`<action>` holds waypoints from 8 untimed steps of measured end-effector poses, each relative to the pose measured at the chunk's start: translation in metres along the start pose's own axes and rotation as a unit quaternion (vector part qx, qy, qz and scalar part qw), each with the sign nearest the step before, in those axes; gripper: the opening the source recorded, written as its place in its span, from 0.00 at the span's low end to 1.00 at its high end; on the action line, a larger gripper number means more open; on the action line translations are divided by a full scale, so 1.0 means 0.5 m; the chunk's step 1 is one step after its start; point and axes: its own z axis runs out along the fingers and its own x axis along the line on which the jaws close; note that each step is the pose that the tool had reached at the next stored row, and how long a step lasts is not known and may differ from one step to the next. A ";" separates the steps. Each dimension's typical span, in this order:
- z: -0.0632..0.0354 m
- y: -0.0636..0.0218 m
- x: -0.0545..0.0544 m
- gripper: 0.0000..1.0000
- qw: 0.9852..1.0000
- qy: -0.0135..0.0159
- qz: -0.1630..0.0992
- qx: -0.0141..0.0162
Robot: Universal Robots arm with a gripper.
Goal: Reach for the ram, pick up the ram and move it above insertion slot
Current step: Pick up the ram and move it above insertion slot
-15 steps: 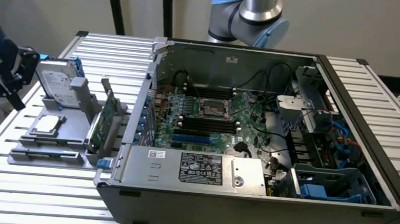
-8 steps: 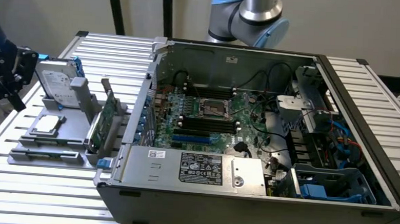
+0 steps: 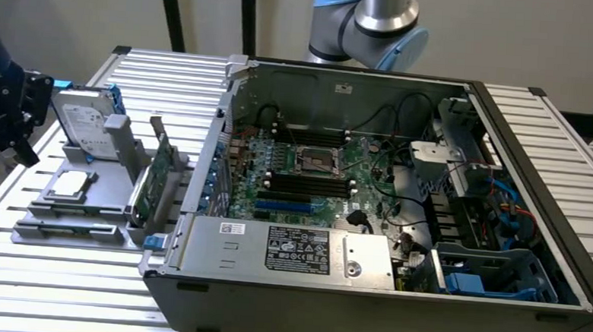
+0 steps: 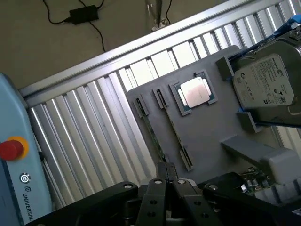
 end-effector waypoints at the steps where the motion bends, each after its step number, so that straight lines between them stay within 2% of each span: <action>1: 0.001 0.000 0.000 0.11 1.000 0.000 -0.009 0.000; 5: 0.004 0.000 0.000 0.11 0.999 0.002 -0.045 0.000; 8: 0.006 0.000 0.000 0.11 0.997 0.003 -0.073 0.000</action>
